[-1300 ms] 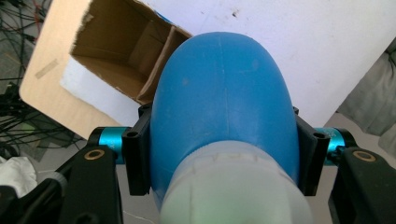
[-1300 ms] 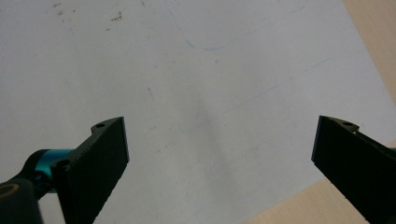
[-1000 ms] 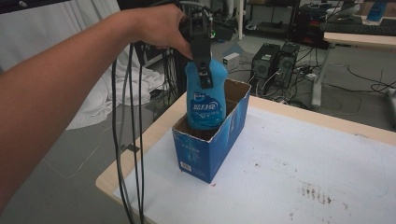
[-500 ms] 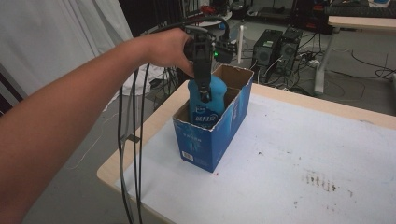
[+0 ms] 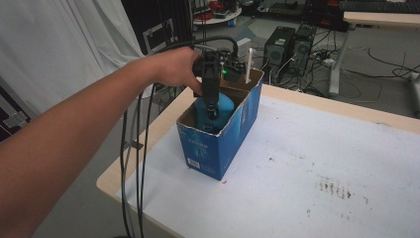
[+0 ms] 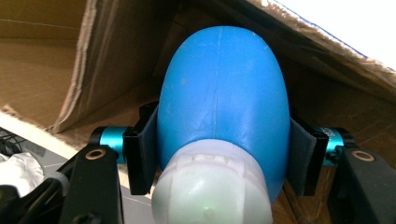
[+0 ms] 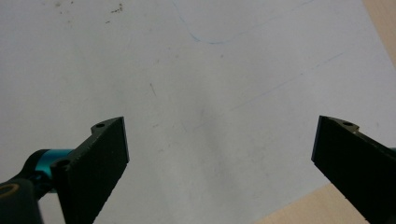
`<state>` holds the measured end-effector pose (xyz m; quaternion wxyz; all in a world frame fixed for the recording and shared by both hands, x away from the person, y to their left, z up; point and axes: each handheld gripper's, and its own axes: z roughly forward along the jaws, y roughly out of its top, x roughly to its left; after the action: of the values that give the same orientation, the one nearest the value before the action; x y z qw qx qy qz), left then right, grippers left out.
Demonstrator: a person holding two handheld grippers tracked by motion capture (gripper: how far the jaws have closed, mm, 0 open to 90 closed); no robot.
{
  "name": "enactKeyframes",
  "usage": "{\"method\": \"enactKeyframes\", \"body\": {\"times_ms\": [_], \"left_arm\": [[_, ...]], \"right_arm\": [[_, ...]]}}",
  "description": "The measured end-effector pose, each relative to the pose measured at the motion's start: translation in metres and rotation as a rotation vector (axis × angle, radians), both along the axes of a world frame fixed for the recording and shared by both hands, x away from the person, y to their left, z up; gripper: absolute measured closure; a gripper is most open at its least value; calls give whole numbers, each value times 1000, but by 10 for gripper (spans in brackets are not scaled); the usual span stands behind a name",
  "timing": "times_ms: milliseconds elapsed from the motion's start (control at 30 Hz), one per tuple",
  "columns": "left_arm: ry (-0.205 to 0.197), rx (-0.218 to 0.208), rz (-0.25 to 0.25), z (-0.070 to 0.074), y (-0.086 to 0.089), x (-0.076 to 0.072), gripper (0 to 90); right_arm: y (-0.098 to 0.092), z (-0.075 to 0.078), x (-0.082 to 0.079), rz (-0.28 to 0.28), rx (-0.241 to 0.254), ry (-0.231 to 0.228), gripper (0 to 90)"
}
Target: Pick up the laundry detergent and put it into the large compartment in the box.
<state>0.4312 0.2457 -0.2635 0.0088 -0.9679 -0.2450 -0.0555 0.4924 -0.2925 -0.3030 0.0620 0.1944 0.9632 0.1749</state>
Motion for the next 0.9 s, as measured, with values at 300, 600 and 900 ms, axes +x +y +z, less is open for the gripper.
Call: {"method": "enactKeyframes", "body": {"times_ms": [300,600,900], "left_arm": [[6,-8,5,-7,2,-1,383],[9,-23,16,-8,3,-1,381],[26,-45,36,-10,6,-1,326]], "right_arm": [[-1,-1,-1,-2,-4,3,30],[0,-2,-3,0,-1,3,30],[-1,0,-4,3,-1,0,30]]}}
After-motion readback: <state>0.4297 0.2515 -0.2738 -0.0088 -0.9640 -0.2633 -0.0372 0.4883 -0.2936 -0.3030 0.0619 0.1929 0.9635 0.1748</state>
